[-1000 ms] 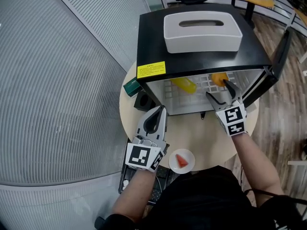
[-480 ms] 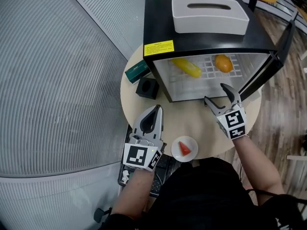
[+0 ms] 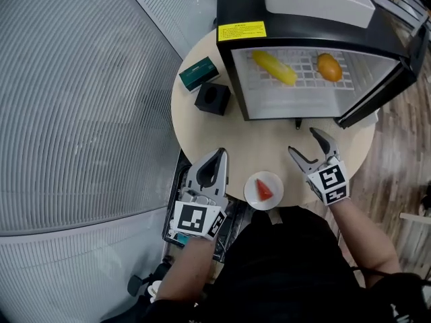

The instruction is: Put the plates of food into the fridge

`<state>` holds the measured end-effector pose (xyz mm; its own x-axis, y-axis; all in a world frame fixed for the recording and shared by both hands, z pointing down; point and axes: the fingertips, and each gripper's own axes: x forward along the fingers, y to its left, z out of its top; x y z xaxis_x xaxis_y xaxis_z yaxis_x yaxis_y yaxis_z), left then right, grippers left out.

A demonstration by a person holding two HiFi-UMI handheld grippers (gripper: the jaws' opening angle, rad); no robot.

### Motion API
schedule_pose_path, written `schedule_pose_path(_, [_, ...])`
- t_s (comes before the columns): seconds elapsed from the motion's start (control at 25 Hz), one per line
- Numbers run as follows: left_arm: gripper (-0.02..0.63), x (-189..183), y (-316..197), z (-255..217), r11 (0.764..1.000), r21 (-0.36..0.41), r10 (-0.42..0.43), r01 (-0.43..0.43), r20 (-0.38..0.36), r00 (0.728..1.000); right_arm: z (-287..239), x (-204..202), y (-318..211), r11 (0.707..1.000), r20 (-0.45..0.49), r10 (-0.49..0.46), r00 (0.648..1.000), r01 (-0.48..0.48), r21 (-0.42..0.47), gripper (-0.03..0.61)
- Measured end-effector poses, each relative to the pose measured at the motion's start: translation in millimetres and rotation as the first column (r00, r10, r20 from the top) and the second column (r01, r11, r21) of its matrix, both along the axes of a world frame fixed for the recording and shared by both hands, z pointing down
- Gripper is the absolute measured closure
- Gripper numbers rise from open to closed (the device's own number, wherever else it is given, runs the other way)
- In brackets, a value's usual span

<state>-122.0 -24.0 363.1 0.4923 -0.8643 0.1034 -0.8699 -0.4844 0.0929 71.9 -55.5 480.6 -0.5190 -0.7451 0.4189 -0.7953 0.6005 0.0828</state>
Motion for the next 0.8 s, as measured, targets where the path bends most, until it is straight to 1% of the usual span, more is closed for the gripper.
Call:
schedule_pose_path(0.32, [0.611, -14, 30, 60, 0.995, -0.097, -0.012, 0.013, 0.015, 1.000, 46, -22, 33, 0.993, -0.027, -0.076, 0.997, 0.073, -0.088, 0.242])
schedule_pose_path(0.48, [0.611, -17, 45, 93, 0.988, -0.154, -0.002, 0.007, 0.029, 1.000, 77, -30, 51, 0.984, -0.035, -0.102, 0.994, 0.096, -0.153, 0.242])
schedule_pose_path(0.64, [0.611, -22, 59, 138, 0.967, -0.253, 0.023, -0.010, 0.050, 0.998, 97, -39, 65, 0.973, -0.051, -0.134, 0.990, 0.121, -0.195, 0.242])
schedule_pose_path(0.8, [0.611, -23, 76, 176, 0.941, -0.338, 0.045, -0.027, 0.048, 0.998, 116, -48, 77, 0.960, -0.055, -0.164, 0.985, 0.147, -0.238, 0.243])
